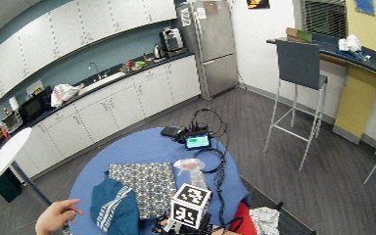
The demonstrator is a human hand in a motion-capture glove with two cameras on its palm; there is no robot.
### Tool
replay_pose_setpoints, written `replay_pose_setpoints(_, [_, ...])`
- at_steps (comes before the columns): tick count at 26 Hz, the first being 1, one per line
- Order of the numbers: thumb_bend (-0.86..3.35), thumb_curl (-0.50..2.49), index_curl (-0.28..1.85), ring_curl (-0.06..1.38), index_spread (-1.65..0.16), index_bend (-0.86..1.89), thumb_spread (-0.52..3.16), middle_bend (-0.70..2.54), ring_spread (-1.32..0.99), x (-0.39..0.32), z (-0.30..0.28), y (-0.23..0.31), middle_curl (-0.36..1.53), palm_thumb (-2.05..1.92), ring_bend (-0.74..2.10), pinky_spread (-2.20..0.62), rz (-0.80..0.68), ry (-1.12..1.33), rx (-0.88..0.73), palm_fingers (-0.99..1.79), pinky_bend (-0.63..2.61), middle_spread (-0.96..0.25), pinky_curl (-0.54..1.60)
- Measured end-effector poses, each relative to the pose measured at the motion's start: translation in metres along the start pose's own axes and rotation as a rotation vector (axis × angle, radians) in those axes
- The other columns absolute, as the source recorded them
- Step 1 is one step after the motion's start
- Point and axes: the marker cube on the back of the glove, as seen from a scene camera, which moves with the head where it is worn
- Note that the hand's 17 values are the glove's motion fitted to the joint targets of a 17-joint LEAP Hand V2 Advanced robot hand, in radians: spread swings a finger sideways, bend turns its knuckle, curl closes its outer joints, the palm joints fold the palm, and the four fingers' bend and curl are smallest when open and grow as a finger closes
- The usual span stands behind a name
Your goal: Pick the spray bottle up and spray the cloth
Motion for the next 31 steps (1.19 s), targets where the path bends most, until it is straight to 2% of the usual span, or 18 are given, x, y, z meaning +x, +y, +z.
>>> replay_pose_setpoints(5, [0.18, 0.29, 0.29, 0.23, -0.31, 0.15, 1.05, 0.25, 0.02, 0.009, -0.028, 0.020, 0.29, 0.64, 0.19, 0.17, 0.002, -0.033, 0.049, 0.74, 0.43, -0.04, 0.23])
replay_pose_setpoints(10, [0.13, 0.30, 0.29, 0.25, -0.31, 0.14, 1.07, 0.24, 0.02, 0.036, -0.105, 0.056, 0.31, 0.63, 0.21, 0.17, 0.024, -0.100, 0.309, 0.75, 0.42, -0.04, 0.23])
replay_pose_setpoints(15, [0.10, 0.31, 0.29, 0.27, -0.31, 0.13, 1.06, 0.24, 0.00, 0.085, -0.152, 0.093, 0.32, 0.66, 0.24, 0.15, 0.222, -0.338, 0.561, 0.82, 0.42, -0.05, 0.24])
replay_pose_setpoints(18, [0.08, 0.32, 0.28, 0.28, -0.30, 0.12, 1.05, 0.25, -0.02, 0.114, -0.160, 0.106, 0.33, 0.67, 0.27, 0.14, 0.289, -0.380, 0.654, 0.86, 0.42, -0.06, 0.25])
replay_pose_setpoints(22, [0.06, 0.33, 0.28, 0.30, -0.30, 0.11, 1.02, 0.25, -0.03, 0.135, -0.154, 0.103, 0.35, 0.70, 0.29, 0.12, 0.329, -0.430, 0.670, 0.86, 0.42, -0.07, 0.26])
replay_pose_setpoints(31, [0.00, 0.34, 0.24, 0.33, -0.32, 0.08, 0.98, 0.26, -0.05, 0.141, -0.136, 0.078, 0.37, 0.74, 0.32, 0.11, 0.335, -0.488, 0.597, 0.82, 0.45, -0.08, 0.28])
